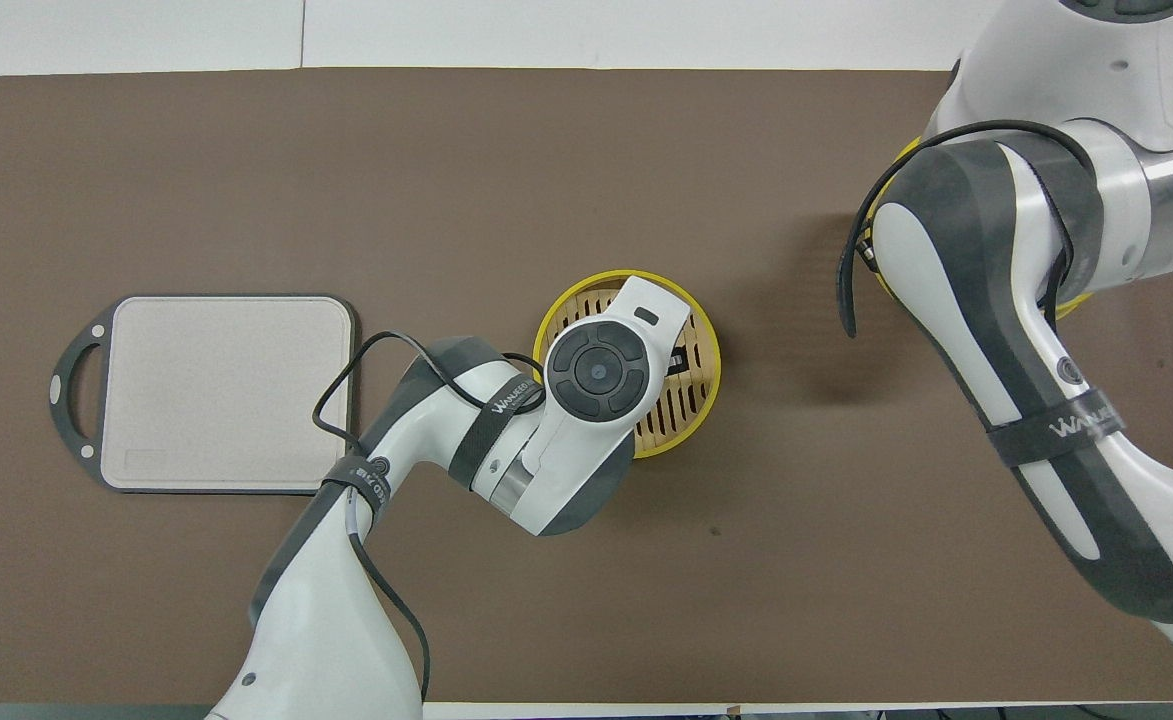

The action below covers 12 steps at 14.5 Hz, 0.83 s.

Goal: Place bun in steamer

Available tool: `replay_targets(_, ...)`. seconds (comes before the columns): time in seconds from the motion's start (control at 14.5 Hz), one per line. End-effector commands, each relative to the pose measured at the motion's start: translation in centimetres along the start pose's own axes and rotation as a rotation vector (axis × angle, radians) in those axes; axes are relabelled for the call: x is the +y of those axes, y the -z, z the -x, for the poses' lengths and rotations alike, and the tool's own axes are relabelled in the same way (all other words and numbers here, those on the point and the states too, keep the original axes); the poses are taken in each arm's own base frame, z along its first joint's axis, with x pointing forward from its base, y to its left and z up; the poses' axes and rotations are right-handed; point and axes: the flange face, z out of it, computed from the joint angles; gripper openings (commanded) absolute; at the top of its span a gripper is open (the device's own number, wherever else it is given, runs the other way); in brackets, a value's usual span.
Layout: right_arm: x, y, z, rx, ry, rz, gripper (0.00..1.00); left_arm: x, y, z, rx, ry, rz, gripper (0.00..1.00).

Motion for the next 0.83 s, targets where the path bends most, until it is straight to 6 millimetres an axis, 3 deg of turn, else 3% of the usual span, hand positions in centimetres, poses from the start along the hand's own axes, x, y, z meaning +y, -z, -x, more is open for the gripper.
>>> replay_targets(0.0,-0.1,0.6,1.1,0.011,0.024,0.018,0.0,-0.6,-0.3,-0.4,0.039,0.011,0.009,0.36)
replay_targets(0.07,-0.2,0.6,1.0,0.013,0.026,0.019,0.0,-0.5,-0.2,-0.4,0.041,0.033,0.015,0.57)
replay_targets(0.14,-0.2,0.6,1.0,0.018,0.026,0.02,0.0,-0.4,-0.2,-0.3,0.039,0.05,0.013,0.94)
replay_targets(0.28,-0.2,0.7,0.9,0.021,0.026,0.021,0.0,-0.7,0.7,-0.5,0.033,0.07,0.008,1.0)
replay_targets(0.41,-0.5,0.7,0.8,0.022,0.026,0.02,0.0,-2.3,4.3,-1.5,0.009,0.079,-0.015,1.0)
replay_targets(0.55,-1.9,1.0,0.4,0.037,0.002,0.001,0.0,-6.7,9.9,-4.3,-0.032,0.072,-0.047,1.0)
replay_targets(0.62,-4.3,1.3,-0.4,0.065,-0.017,0.009,0.0,-9.2,12.3,-5.8,-0.058,0.071,-0.058,1.0)
replay_targets(0.76,-14.0,2.3,-2.5,0.158,-0.06,0.025,0.0,-15.9,17.7,-8.7,-0.1,0.058,-0.077,1.0)
